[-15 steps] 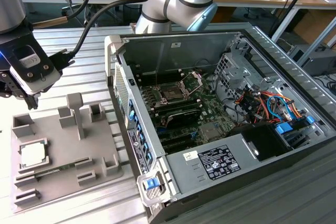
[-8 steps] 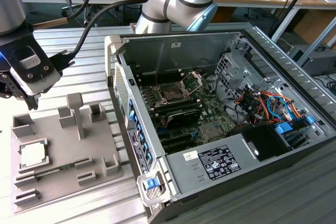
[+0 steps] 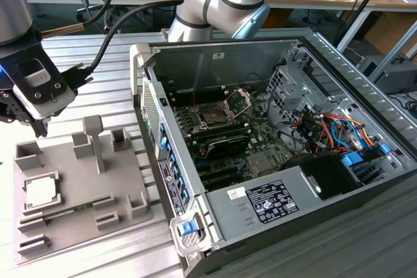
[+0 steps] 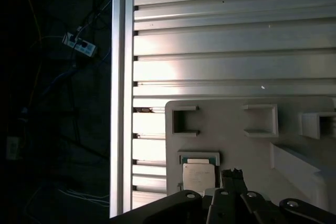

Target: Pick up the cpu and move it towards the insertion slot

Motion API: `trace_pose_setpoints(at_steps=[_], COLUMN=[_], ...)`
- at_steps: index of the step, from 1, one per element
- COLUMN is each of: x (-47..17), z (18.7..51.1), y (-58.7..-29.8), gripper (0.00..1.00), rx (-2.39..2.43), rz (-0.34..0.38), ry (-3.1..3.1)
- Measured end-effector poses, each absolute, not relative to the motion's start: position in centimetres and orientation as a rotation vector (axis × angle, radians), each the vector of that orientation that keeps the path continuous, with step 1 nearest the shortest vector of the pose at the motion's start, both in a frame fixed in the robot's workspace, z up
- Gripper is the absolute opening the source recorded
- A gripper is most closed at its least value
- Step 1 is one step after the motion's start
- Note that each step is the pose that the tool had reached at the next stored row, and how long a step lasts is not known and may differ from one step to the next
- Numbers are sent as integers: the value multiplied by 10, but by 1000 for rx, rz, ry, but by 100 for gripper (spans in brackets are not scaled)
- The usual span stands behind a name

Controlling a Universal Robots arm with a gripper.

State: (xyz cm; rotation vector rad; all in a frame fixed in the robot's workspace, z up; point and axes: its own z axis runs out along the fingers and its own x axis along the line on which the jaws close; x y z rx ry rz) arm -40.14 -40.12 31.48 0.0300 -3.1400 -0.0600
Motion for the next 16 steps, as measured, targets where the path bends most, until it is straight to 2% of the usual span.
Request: trace_pose_setpoints(at_steps=[16], x=[-402], z=[312], y=[-401], gripper=[11], rx=[30], rz=[-60], ry=[-3140])
